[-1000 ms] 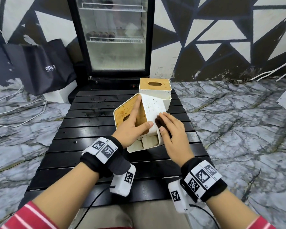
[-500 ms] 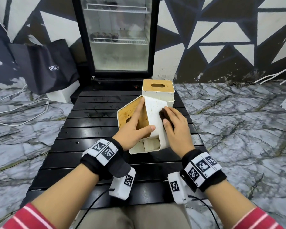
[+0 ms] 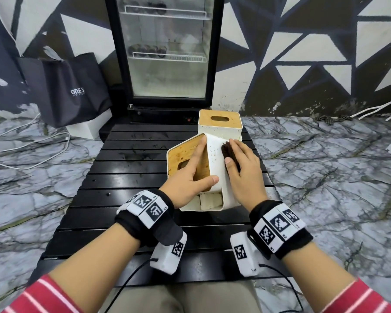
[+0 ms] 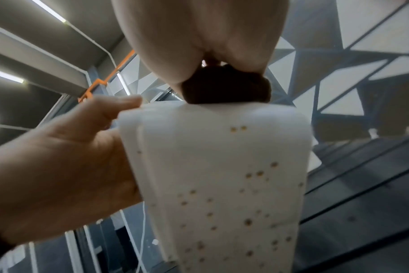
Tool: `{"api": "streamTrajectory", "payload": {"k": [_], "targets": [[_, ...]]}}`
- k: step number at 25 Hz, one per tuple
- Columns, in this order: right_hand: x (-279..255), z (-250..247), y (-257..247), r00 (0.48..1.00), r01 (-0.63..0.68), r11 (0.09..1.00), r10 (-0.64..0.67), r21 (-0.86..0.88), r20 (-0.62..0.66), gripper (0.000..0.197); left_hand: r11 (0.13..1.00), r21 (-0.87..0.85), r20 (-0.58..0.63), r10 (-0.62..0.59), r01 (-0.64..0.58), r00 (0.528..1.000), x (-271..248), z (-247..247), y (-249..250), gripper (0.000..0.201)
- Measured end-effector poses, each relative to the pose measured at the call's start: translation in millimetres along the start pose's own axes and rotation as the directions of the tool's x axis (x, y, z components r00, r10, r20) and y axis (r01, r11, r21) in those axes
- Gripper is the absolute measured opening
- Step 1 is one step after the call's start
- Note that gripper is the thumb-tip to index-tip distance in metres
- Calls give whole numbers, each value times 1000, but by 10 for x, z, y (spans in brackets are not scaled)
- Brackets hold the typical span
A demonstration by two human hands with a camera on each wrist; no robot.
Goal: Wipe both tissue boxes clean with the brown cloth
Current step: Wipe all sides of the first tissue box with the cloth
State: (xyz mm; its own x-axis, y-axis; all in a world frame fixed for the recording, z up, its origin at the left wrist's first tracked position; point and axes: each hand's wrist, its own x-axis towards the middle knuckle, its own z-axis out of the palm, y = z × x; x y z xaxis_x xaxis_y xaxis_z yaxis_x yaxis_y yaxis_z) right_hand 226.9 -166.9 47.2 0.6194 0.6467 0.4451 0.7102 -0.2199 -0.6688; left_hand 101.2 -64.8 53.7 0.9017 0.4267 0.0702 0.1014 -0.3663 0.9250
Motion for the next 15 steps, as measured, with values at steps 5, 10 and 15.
{"api": "streamTrajectory", "payload": {"k": [5,10,15], "targets": [[139,-8,-68,996,84,996,-84,11,6,42,998,68,1,17,-17,1000,25,7,36,89],[97,-26,18,1000,11,999,-12,36,20,44,999,48,9,2,-2,1000,6,-14,21,87],[-33,2,-127,998,35,989,-42,142,40,54,997,83,28,2,-4,1000,82,-27,55,89]]}}
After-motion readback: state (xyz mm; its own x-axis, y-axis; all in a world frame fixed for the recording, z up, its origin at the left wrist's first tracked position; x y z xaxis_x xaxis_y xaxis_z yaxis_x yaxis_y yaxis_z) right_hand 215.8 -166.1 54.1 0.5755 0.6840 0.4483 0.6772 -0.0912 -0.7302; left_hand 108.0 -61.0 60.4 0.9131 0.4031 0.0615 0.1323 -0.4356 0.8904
